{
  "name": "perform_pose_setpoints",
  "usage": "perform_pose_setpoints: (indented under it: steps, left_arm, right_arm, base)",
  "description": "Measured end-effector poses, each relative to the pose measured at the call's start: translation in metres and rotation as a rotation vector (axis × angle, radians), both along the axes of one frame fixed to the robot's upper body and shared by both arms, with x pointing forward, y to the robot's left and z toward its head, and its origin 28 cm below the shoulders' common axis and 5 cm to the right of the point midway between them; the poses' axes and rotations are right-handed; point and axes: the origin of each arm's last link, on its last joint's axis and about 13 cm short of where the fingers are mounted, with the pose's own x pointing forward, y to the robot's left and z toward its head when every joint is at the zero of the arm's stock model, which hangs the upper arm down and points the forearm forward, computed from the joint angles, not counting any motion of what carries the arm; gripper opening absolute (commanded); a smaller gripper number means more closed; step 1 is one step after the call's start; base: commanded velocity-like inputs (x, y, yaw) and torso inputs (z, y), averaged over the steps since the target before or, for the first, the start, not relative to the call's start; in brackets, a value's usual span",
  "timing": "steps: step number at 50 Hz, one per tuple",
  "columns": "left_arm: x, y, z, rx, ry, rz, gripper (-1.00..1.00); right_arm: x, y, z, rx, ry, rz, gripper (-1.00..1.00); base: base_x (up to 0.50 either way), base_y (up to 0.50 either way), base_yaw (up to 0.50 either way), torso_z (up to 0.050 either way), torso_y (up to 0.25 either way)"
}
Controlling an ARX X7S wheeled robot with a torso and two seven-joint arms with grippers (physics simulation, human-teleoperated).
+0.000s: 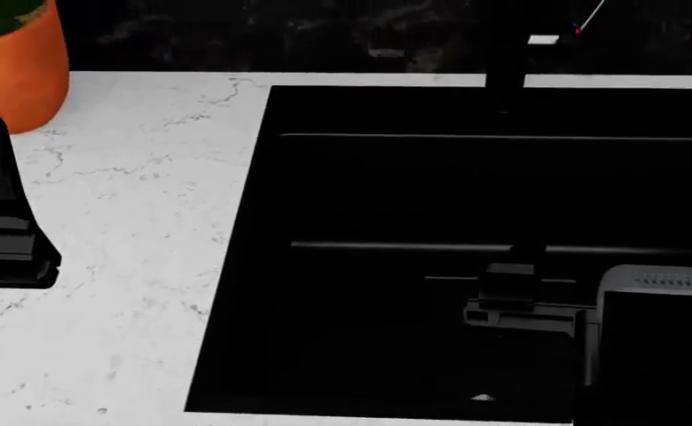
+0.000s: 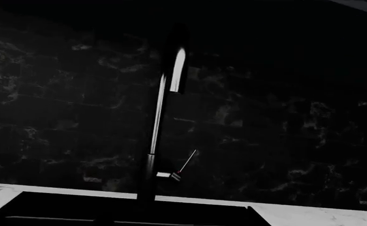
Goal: Turn the sink spout to the left.
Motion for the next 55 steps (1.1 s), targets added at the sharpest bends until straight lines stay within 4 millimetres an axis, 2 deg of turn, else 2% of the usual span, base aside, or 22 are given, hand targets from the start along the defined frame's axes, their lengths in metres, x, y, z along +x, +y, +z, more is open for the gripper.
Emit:
perform_pose_setpoints:
  steps: [22,55]
  left_arm:
    - [-0.0001,0.0006,-0.0011,-0.004,0.002,-0.003,1.00]
    - [0.0014,-0.0009,0.0002,0.002,0.007,0.001,1.00]
  right_arm:
    - [-0.0001,0.0007,-0.0018,0.000,0.004,0.002,1.00]
    - [0.0018,0.0011,-0.0003,0.012,0.026,0.005,1.00]
  base:
    - [0.25,0.00,0.00,0.000,0.001]
    - [0.02,0.00,0.00,0.000,0.000]
